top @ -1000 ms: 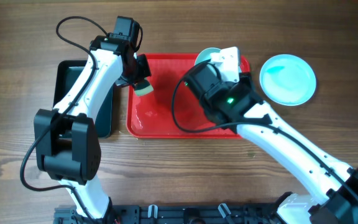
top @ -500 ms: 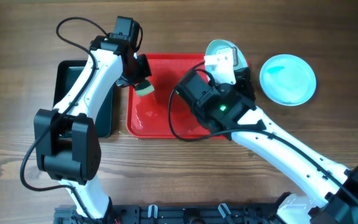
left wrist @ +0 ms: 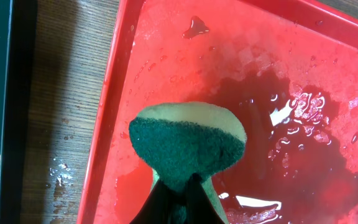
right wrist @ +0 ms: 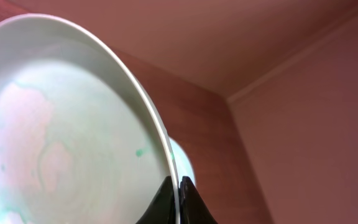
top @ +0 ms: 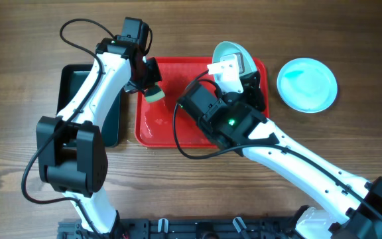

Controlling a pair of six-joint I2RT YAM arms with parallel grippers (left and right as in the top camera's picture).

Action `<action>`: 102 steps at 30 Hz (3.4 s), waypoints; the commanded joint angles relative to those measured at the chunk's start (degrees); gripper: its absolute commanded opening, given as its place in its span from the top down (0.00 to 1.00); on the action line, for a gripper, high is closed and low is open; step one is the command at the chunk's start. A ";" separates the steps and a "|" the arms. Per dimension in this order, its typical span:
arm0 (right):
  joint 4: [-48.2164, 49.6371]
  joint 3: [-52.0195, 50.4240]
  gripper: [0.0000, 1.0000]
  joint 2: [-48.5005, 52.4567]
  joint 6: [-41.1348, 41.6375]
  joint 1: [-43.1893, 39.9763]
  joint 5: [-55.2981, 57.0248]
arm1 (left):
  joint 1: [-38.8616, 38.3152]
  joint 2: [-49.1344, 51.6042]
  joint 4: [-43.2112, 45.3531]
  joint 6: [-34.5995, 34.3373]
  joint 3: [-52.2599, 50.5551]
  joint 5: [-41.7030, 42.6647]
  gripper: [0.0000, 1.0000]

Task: Clean dirty plates on tray and stack at the side

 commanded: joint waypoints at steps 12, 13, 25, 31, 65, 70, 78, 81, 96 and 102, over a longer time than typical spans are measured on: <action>15.78 -11.41 0.96 8.72 18.71 -24.37 -67.60 | -0.22 -1.09 0.15 -1.18 1.01 0.70 0.96; 17.16 -12.28 0.96 10.14 18.99 -24.37 -69.05 | -0.22 -1.09 0.15 -1.18 1.01 0.70 0.96; 25.44 -12.57 0.48 14.43 10.51 -28.96 -80.11 | -0.22 -1.09 0.15 -1.18 1.01 0.68 0.96; 29.86 -10.93 0.65 18.75 4.26 -30.88 -81.42 | -0.22 -1.09 0.72 -1.16 1.01 0.66 0.96; 27.50 -7.78 0.96 22.53 10.05 -30.88 -81.61 | -15.98 10.29 23.78 6.73 -8.66 -10.12 0.96; 27.47 -7.78 0.96 22.53 10.03 -30.88 -81.59 | -17.31 10.84 20.28 21.03 -8.66 2.73 0.96; 27.47 -7.78 0.96 22.53 10.03 -30.88 -81.66 | -17.31 10.80 8.44 35.39 -8.63 9.05 0.96; 27.50 -7.78 0.95 22.53 10.05 -30.88 -81.81 | -17.31 10.80 11.47 34.34 -8.63 9.05 0.96; 27.30 -7.78 0.96 22.53 10.10 -30.88 -81.79 | -16.87 9.20 24.02 -11.50 -6.40 -34.60 0.96; 27.26 -7.80 0.96 22.53 10.95 -30.88 -81.79 | -12.90 0.22 15.56 -8.92 0.70 -30.29 0.96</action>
